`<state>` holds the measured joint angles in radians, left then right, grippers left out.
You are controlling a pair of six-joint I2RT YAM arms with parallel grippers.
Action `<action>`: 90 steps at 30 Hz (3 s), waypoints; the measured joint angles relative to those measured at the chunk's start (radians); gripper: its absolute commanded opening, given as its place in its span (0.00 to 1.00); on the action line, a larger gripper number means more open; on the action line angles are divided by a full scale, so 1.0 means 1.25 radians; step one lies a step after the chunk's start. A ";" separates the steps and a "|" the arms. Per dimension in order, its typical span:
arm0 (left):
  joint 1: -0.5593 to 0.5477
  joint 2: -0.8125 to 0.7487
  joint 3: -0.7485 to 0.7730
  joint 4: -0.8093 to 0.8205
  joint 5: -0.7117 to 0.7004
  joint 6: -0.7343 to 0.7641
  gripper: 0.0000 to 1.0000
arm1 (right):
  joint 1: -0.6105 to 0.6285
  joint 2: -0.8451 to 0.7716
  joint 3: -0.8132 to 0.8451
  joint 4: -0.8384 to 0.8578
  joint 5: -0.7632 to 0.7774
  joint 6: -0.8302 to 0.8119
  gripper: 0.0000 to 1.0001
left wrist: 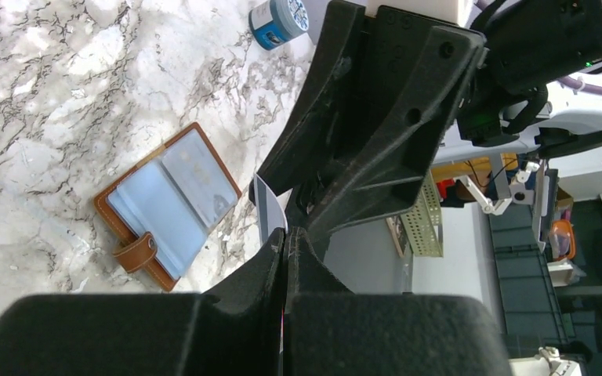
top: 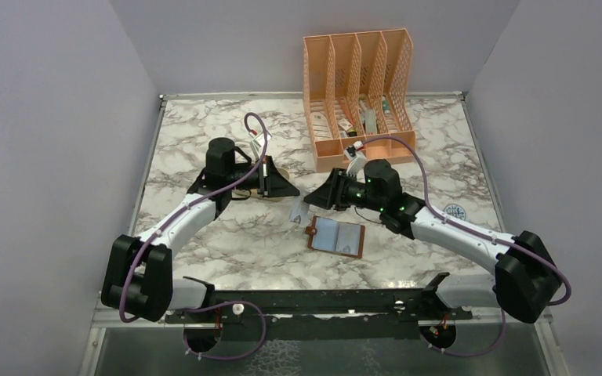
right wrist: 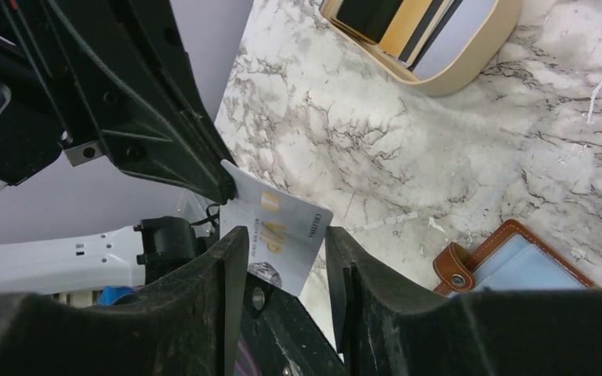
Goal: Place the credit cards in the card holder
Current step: Pick up the credit card from the storage box, then insert the credit card into the card holder.
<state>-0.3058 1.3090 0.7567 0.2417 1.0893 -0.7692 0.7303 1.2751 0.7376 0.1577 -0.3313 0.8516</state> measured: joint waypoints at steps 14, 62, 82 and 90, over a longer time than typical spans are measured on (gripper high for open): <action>-0.009 -0.006 -0.005 0.031 -0.006 -0.042 0.00 | 0.001 -0.057 -0.020 -0.011 0.011 0.028 0.46; -0.338 0.172 -0.061 -0.146 -0.527 0.196 0.14 | -0.251 0.004 -0.083 -0.314 -0.176 -0.267 0.01; -0.359 0.152 -0.121 -0.112 -0.592 0.204 0.15 | -0.303 0.093 -0.163 -0.258 -0.243 -0.237 0.01; -0.363 0.154 -0.134 -0.117 -0.598 0.192 0.15 | -0.321 0.156 -0.169 -0.197 -0.314 -0.225 0.01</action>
<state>-0.7597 1.5021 0.5888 0.0952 0.3424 -0.5289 0.3290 1.4700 0.5259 -0.0891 -0.7242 0.5705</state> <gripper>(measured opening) 0.152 0.014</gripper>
